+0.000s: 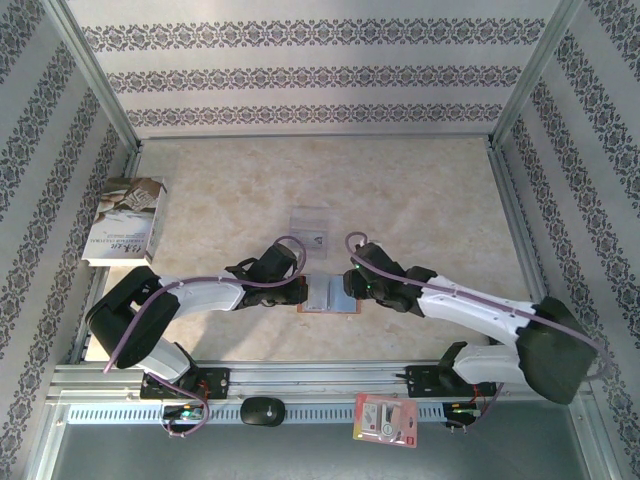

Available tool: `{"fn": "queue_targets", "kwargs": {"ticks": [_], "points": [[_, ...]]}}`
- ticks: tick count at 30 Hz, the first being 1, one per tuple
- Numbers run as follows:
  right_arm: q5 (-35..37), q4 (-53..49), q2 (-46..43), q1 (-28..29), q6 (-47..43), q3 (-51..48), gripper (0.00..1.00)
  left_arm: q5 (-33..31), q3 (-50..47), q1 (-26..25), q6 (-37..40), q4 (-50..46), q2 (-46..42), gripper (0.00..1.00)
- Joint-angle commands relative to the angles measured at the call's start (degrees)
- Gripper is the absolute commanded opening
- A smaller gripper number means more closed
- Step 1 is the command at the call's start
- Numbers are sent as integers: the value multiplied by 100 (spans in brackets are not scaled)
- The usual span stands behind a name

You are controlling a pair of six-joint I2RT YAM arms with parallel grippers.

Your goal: Take the credit cards out of the card holder

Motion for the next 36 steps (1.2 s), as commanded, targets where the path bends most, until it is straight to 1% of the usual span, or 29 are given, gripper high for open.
{"fn": "queue_targets", "kwargs": {"ticks": [1, 3, 5, 8, 12, 15, 20, 23, 27, 30, 32, 34, 36], "points": [[-624, 458, -222, 88, -495, 152, 35, -69, -94, -109, 122, -484, 156, 4], [-1214, 603, 72, 99, -528, 397, 34, -66, -102, -109, 113, -469, 118, 5], [-1473, 607, 420, 120, -528, 639, 33, -72, -80, -114, 115, -499, 50, 7], [-1312, 653, 620, 97, -424, 668, 32, -16, 14, -109, 125, -578, -160, 17], [-1086, 671, 382, -73, -232, 420, 33, -78, 268, -151, 229, -860, -441, 21], [-979, 665, 109, -226, -75, 148, 32, 42, 467, -196, 279, -915, -382, 22], [-791, 532, -340, -377, 75, -204, 28, 252, 920, -419, 281, -756, 134, 22], [-609, 425, -666, -429, 158, -403, 27, 515, 1240, -558, 267, -580, 532, 21], [-444, 257, -1031, -475, 146, -553, 27, 777, 1812, -789, 368, -852, 1289, 20], [-442, 170, -1113, -473, 128, -593, 27, 911, 1852, -795, 313, -873, 1682, 19], [-505, 240, -1146, -480, 150, -646, 27, 875, 1739, -786, 242, -737, 1608, 20], [-647, 341, -1105, -474, 110, -633, 28, 622, 1571, -786, 224, -633, 1208, 28], [-881, 463, -953, -465, 33, -559, 28, 273, 1438, -781, 257, -606, 686, 32]]}}
